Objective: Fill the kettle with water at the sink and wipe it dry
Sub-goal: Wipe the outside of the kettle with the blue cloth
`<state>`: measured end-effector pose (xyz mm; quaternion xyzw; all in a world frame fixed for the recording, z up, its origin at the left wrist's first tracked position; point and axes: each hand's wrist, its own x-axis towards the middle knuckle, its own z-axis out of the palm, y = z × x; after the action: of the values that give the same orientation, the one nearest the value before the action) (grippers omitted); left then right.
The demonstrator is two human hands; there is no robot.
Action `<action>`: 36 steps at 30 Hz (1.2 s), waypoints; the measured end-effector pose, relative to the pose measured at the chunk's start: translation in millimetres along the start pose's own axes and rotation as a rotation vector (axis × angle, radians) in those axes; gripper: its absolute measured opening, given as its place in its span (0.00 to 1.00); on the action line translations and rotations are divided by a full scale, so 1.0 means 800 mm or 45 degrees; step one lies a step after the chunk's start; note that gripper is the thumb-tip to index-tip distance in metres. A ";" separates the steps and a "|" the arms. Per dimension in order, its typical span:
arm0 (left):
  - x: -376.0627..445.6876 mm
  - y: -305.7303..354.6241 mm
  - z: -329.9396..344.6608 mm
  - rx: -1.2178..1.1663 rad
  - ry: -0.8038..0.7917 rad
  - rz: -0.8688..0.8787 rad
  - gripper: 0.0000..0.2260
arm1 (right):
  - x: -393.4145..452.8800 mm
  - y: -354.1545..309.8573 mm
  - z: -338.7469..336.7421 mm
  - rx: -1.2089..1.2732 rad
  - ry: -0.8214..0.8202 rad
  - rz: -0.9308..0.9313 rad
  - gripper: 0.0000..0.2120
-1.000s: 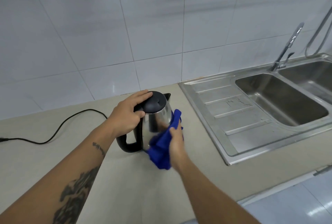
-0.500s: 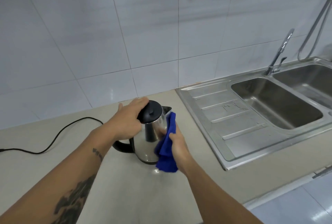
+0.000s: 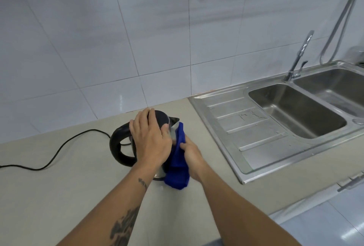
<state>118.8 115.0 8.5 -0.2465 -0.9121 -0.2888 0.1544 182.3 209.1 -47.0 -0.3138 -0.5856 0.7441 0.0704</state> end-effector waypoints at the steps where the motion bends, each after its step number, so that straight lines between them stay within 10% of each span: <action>1: 0.000 -0.001 -0.003 -0.015 -0.025 0.021 0.26 | 0.005 -0.006 -0.006 0.004 -0.023 0.024 0.24; 12: 0.004 -0.007 -0.047 -0.165 -0.509 0.200 0.24 | -0.009 -0.019 -0.067 0.314 -0.282 -0.072 0.20; 17: -0.021 0.043 -0.020 -0.204 -0.278 -0.162 0.28 | -0.017 0.001 -0.059 0.265 -0.158 -0.033 0.24; 28: -0.008 0.010 -0.035 -0.656 -0.399 -0.116 0.27 | -0.020 -0.064 -0.040 -0.250 -0.283 -0.445 0.28; 36: 0.000 0.046 -0.028 -0.328 -0.425 -0.345 0.28 | -0.014 -0.006 -0.065 -0.192 -0.239 -0.062 0.25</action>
<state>141.4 127.9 42.7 -0.1840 -0.9054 -0.3760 -0.0713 218.5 248.4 -44.6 -0.2328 -0.6514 0.7221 0.0094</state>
